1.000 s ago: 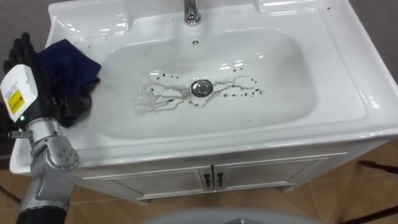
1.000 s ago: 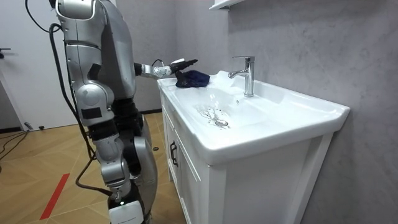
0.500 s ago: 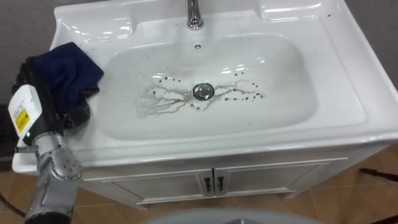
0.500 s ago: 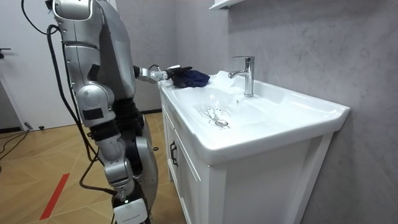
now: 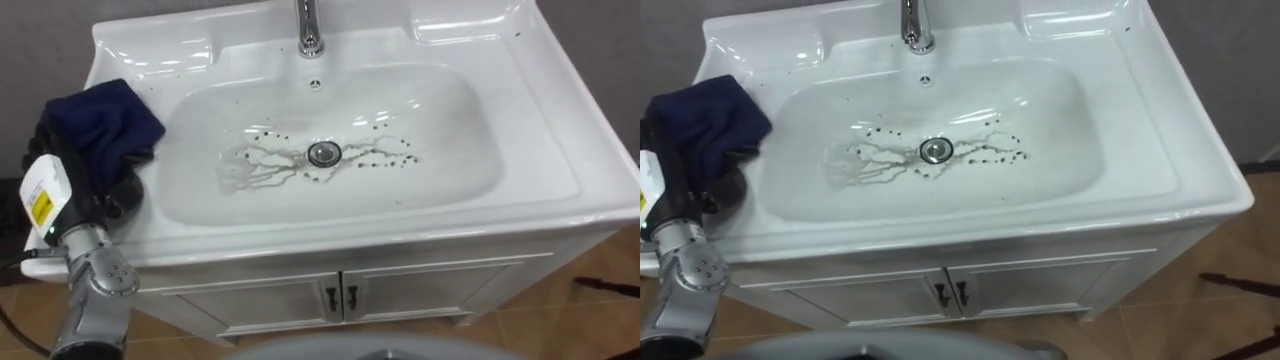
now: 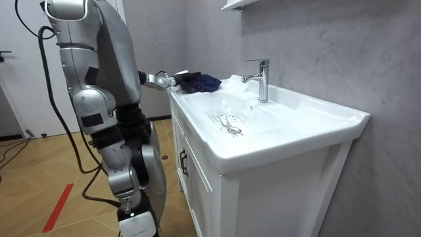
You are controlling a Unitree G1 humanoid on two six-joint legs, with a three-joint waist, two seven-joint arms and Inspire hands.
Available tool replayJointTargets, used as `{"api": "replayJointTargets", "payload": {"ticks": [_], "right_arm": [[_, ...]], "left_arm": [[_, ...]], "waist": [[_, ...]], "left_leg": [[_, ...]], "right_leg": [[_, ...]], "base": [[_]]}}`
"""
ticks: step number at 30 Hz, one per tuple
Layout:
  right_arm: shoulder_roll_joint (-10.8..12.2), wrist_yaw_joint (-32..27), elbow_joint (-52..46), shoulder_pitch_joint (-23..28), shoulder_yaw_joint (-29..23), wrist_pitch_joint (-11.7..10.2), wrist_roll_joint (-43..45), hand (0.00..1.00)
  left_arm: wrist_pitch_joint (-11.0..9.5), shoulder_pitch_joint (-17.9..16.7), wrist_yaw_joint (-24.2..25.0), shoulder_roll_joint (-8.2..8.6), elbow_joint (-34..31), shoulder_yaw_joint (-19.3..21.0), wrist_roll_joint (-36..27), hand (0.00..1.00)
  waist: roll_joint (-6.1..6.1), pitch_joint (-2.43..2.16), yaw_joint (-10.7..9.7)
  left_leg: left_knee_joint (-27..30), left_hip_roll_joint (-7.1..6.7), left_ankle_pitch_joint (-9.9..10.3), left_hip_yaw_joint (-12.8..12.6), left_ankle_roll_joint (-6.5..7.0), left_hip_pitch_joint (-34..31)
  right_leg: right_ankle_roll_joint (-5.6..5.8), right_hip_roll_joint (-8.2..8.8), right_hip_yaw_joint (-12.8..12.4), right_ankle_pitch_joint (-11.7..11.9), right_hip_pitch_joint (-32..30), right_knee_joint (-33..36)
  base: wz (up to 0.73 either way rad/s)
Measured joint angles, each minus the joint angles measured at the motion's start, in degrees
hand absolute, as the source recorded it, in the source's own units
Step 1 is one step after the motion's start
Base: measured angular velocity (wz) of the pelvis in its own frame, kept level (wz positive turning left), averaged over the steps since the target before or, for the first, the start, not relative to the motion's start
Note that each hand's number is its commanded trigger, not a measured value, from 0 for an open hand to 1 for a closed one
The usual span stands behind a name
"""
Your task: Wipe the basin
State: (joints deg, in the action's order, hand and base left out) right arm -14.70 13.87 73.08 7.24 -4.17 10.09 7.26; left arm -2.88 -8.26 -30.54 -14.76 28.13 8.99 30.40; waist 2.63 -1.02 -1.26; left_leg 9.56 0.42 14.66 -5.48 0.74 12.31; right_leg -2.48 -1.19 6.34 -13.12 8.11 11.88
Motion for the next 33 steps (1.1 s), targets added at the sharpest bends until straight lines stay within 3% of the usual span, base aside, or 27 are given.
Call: {"api": "replayJointTargets", "payload": {"ticks": [9,17,20,33], "right_arm": [[0.0,0.0,-1.9,-0.1,-0.5,1.3,-0.2,0.0],[-0.1,-0.2,-2.0,-0.7,-0.5,1.2,-0.1,0.0],[-0.3,-0.2,-2.0,-0.9,-0.5,1.2,-0.1,0.0],[-0.6,-0.5,-2.0,-1.6,-0.4,0.5,-0.3,0.0]], "left_arm": [[1.6,1.6,0.0,-0.06,1.1,6.8,-1.0,1.0],[2.7,2.5,0.4,-0.66,1.4,7.7,-1.5,1.0],[2.8,2.6,1.0,-2.09,2.1,7.6,-1.5,1.0],[3.0,3.0,1.3,-2.49,2.4,7.9,-1.5,1.0]], "waist": [[-0.16,-0.11,0.0],[0.17,-0.16,0.1],[0.42,-0.14,0.0],[1.11,-0.02,0.2]], "left_leg": [[0.0,-0.11,0.0,0.2,-0.01,-0.1],[0.0,-0.2,0.0,0.1,-0.01,-0.2],[0.0,-0.21,0.0,0.1,-0.01,-0.3],[0.0,-0.27,0.0,0.0,-0.01,-0.4]], "right_leg": [[0.01,0.06,0.1,0.0,0.1,-0.2],[0.08,0.06,0.2,-0.1,0.2,-0.2],[0.08,0.07,0.2,-0.1,0.3,-0.2],[0.18,0.07,0.3,-0.1,0.2,-0.3]], "base": [[0.0],[0.0],[0.0],[0.0]]}}
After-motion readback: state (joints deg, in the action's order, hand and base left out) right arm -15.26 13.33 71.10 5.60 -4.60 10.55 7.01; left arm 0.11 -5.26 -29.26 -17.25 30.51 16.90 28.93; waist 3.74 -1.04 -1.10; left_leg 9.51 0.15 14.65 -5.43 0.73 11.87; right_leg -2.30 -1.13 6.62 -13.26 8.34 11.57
